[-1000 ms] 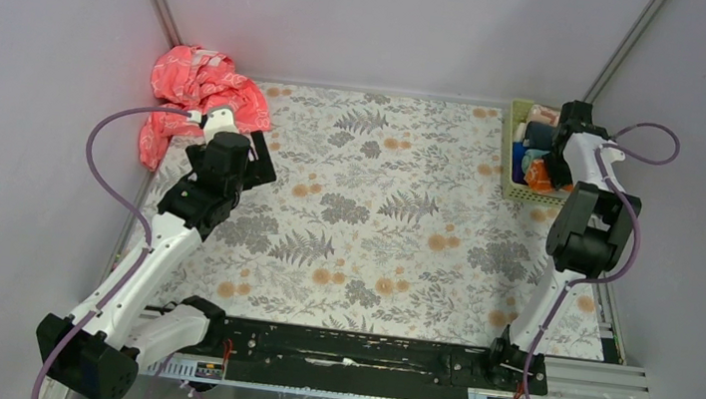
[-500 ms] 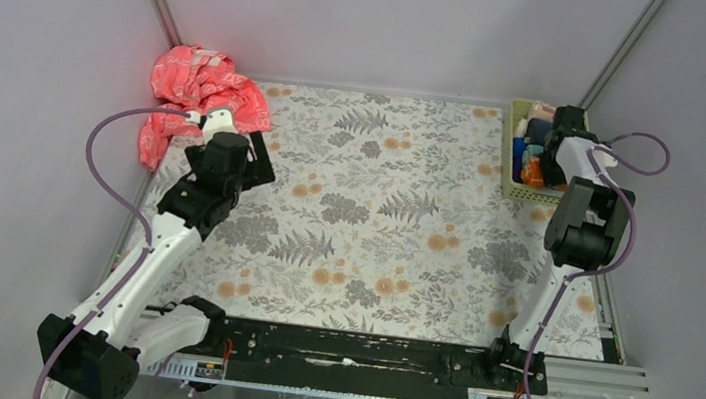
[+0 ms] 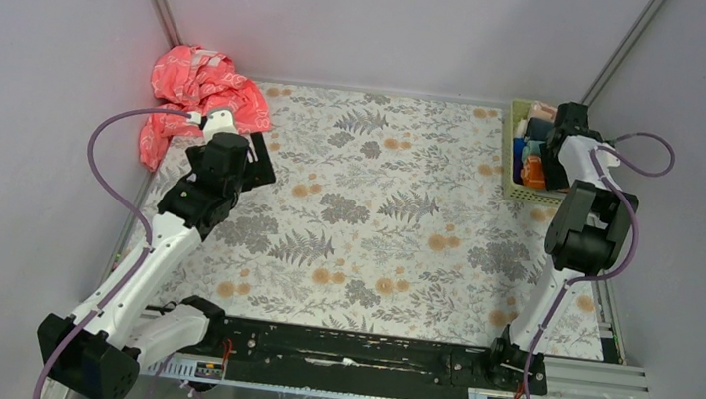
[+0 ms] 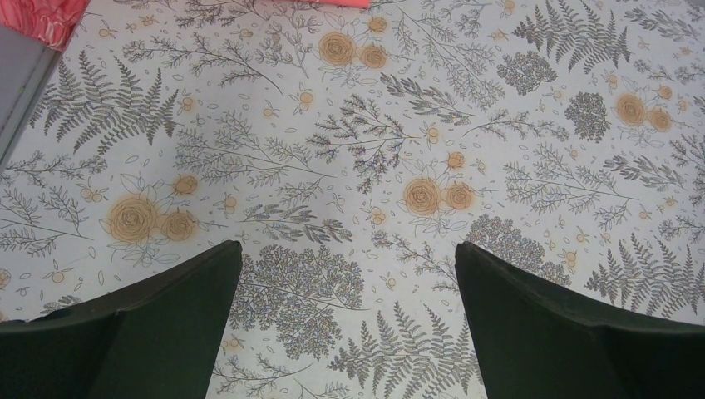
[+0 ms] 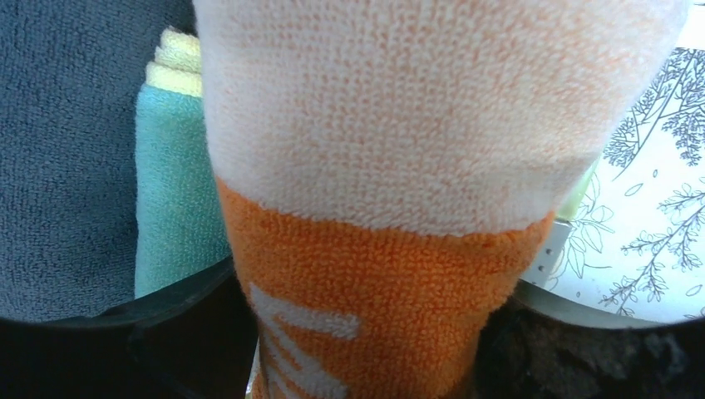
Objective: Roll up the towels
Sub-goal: Place the towel in the bin.
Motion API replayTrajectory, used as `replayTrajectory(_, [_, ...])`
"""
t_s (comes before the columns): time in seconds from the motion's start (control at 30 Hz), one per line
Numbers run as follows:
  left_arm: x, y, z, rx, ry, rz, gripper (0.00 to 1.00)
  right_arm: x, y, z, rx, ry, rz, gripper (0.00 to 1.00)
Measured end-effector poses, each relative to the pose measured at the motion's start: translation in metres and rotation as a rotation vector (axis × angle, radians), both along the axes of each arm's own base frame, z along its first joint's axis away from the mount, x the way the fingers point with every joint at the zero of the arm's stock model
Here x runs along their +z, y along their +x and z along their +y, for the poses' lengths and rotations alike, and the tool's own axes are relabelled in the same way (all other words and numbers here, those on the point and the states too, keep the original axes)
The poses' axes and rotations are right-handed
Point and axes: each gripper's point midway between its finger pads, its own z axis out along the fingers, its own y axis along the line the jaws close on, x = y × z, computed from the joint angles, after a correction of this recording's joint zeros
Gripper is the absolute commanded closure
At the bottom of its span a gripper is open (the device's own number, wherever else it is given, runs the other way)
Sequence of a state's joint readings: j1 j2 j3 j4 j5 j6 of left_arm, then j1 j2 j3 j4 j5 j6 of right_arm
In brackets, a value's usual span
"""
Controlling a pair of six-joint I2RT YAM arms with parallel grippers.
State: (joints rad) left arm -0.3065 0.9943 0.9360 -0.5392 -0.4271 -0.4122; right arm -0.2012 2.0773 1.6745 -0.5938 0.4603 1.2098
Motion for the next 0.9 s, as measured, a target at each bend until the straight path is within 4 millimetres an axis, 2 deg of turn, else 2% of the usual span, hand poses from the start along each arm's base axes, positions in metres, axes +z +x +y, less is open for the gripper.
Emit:
replayTrajectory(0.27, [0.0, 0.0, 0.0, -0.001, 0.0, -0.001, 0.0, 0.007, -0.008, 0.002, -0.001, 0.012, 0.043, 0.0])
replayTrajectory(0.9, [0.006, -0.003, 0.001, -0.001, -0.007, -0.022, 0.0, 0.029, -0.037, 0.007, 0.025, 0.022, 0.164, 0.01])
